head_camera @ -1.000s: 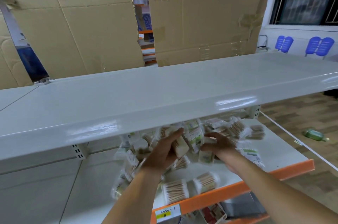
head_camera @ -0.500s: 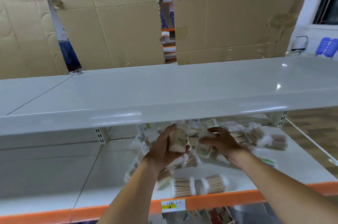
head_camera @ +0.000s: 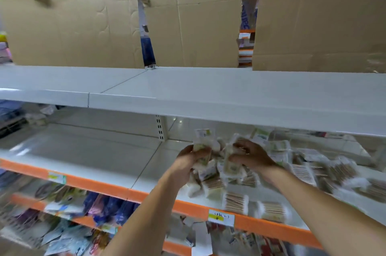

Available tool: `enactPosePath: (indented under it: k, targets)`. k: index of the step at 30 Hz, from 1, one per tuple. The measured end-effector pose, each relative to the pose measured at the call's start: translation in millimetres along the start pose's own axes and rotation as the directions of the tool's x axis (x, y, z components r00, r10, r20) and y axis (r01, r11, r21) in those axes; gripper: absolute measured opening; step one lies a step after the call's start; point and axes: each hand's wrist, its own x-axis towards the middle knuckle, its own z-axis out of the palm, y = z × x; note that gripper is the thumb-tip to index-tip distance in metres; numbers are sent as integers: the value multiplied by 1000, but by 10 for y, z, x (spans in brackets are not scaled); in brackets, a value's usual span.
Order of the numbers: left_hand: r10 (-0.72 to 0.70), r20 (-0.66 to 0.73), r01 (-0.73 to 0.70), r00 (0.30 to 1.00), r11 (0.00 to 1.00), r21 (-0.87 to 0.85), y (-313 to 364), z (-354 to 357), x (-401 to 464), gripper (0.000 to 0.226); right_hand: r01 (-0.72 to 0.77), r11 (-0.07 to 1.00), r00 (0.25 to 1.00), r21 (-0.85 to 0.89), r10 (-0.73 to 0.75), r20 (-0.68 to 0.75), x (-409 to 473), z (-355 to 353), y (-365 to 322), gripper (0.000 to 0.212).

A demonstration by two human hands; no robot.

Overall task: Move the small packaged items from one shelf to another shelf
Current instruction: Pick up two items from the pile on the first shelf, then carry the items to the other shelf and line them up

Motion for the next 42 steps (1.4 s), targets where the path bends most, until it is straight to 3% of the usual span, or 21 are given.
enactPosePath:
  k: [2,8,13,16,21,26,35,39,42]
  targets:
    - [38,-150,-27,988,997,69,-4,-170,-87,26,55,997,998,-60,-53,33,34,166,-88,55]
    - [109,-272,-53,956,978,203,34,-622,-367,19,156,980,977,-127,-134,168,83,657,-318,52]
    - [102,-418,-20,903,980,196,33,-1062,-581,41,247,957,941,-156,-198,276,123,1146,-535,52]
    - [127,-459,-47,879,982,182,49,-1377,-741,35,295,935,917,-197,-219,334,115,1501,-671,55]
    - [149,-499,-35,854,972,231,121,-1902,-996,45,343,918,881,-201,-240,407,114,2092,-900,59]
    - [154,-577,-13,802,970,241,210,-2429,-1229,44,342,928,866,-148,-251,432,126,2702,-1116,49]
    - [150,-638,24,755,967,255,318,-3381,-1608,31,333,941,836,-55,-268,480,185,3700,-1419,56]
    - [149,-669,37,728,966,254,332,-3780,-1752,46,328,944,815,-17,-274,511,186,4125,-1588,56]
    - [155,-687,28,710,969,247,360,-4037,-1826,42,349,937,796,-11,-291,532,195,4444,-1707,57]
